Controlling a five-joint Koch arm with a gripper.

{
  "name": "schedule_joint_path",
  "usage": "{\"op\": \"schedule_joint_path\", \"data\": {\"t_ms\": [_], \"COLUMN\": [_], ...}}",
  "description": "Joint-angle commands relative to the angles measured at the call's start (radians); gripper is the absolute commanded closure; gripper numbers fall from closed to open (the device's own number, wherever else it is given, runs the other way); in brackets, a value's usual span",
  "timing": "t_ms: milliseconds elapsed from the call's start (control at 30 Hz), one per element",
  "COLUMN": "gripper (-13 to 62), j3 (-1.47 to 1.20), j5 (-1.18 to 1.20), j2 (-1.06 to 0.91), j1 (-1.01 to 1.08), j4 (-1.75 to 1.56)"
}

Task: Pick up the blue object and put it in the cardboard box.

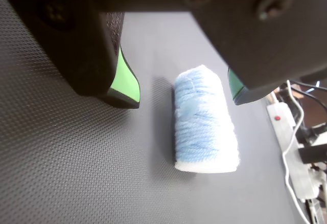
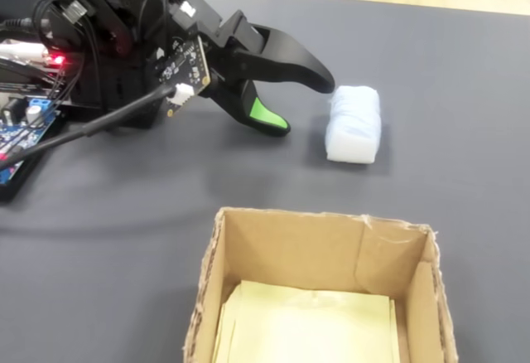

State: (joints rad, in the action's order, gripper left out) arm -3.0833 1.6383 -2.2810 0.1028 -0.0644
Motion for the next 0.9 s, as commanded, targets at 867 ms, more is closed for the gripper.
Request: {"op": "schedule_joint_path", "data": {"t_ms": [867], "gripper": [15.7], "j3": [0.336], "j5": [0.049], "j2": [-0.077], "j1": [-0.002], "j4": [0.565]}}
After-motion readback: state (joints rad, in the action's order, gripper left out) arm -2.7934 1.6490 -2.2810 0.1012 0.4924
